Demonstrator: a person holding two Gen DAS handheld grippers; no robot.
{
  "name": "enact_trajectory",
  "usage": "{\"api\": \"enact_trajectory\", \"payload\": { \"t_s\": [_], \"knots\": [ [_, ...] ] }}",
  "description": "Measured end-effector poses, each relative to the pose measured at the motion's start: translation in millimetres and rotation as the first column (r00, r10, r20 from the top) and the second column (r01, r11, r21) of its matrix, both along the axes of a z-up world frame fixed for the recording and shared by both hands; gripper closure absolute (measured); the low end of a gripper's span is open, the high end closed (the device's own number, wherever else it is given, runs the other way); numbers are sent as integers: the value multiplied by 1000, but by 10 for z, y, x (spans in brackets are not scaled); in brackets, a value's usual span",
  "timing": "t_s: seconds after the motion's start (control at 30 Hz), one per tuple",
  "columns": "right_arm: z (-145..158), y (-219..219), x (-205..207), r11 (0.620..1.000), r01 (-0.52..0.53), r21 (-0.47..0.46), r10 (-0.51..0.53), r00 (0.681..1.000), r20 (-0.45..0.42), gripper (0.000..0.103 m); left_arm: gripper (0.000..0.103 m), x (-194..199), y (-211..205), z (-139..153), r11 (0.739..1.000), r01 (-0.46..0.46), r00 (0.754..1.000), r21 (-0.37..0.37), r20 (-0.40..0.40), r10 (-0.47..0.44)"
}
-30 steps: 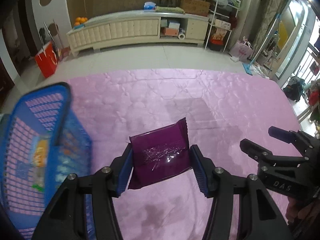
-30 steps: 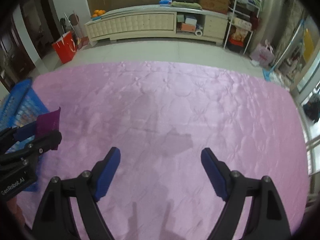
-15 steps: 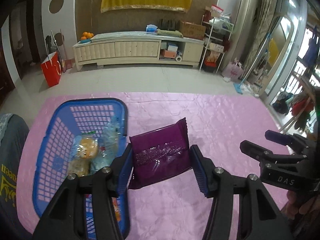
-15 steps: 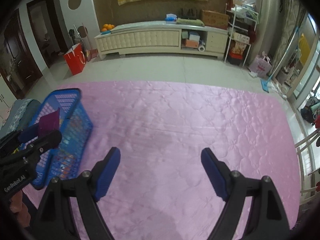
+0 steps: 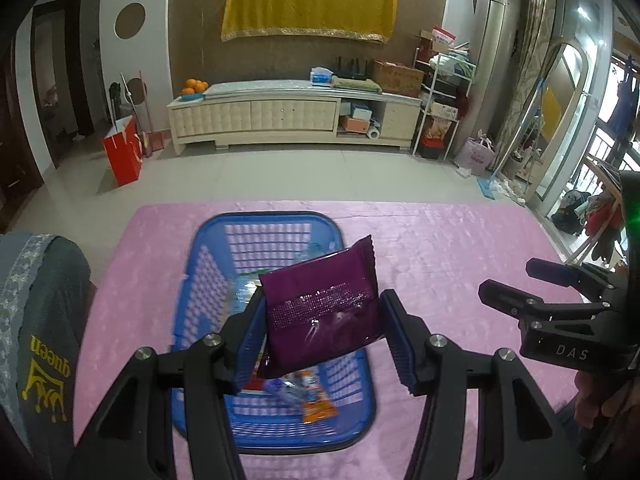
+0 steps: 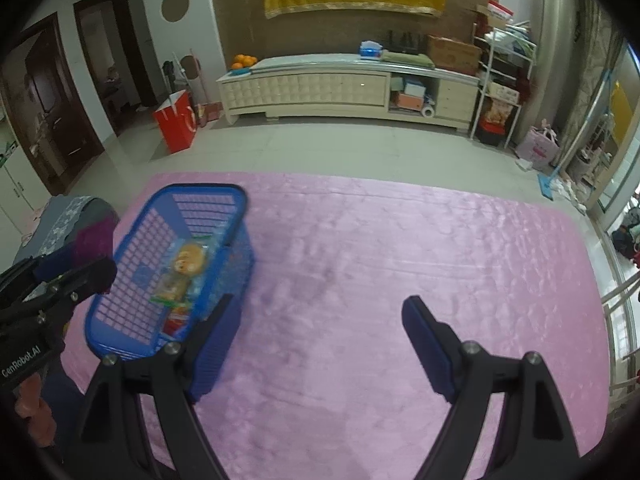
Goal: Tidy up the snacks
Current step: 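Carry the purple packet with the left tool over the basket, then open the left tool to drop the purple packet into the basket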
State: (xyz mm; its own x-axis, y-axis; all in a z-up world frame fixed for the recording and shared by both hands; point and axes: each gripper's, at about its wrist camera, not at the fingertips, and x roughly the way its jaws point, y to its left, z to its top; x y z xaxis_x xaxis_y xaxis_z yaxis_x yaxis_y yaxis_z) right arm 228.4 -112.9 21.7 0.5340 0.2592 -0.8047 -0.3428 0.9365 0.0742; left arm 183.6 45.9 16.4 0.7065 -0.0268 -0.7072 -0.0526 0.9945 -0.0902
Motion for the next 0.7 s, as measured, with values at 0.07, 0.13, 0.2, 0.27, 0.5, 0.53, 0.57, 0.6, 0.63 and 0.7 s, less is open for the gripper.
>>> {"api": "enact_trajectory", "payload": {
  "t_s": [0.07, 0.13, 0.2, 0.27, 0.5, 0.53, 0.57, 0.6, 0.63, 0.7],
  "knots": [
    [5, 118, -20, 1000, -16, -5, 16, 1000, 0, 17, 50, -60, 100, 10, 1000, -7, 1000, 1, 6, 7],
    [9, 235, -68, 999, -33, -3, 33, 999, 2, 17, 50, -100, 221, 12, 1000, -18, 1000, -1, 6, 18],
    [6, 336, -82, 999, -46, 7, 47, 999, -1, 17, 50, -130, 308, 12, 1000, -27, 1000, -4, 2, 27],
    [-1, 421, -83, 998, -54, 15, 55, 998, -8, 17, 50, -149, 402, -8, 999, -35, 999, -11, -7, 35],
    [-91, 761, -117, 995, -102, -6, 102, 994, -29, 17, 50, -134, 486, -127, 999, -44, 998, 3, -45, 45],
    [-112, 804, -129, 994, -107, -9, 106, 994, -32, 17, 50, -118, 490, -170, 999, -41, 998, 2, -57, 41],
    [-140, 841, -127, 993, -114, -13, 113, 993, -37, 17, 50, -109, 485, -199, 999, -35, 997, 1, -68, 35],
    [-163, 858, -119, 993, -118, -16, 117, 992, -41, 17, 50, -96, 478, -243, 1000, -27, 996, 1, -83, 27],
    [-199, 878, -113, 992, -124, -23, 122, 991, -48, 17, 50, -91, 480, -274, 1000, -21, 996, 1, -92, 21],
    [-274, 917, -87, 991, -130, -35, 128, 990, -59, 17, 50, -46, 447, -383, 1000, 0, 993, 10, -116, 2]
  ]
}}
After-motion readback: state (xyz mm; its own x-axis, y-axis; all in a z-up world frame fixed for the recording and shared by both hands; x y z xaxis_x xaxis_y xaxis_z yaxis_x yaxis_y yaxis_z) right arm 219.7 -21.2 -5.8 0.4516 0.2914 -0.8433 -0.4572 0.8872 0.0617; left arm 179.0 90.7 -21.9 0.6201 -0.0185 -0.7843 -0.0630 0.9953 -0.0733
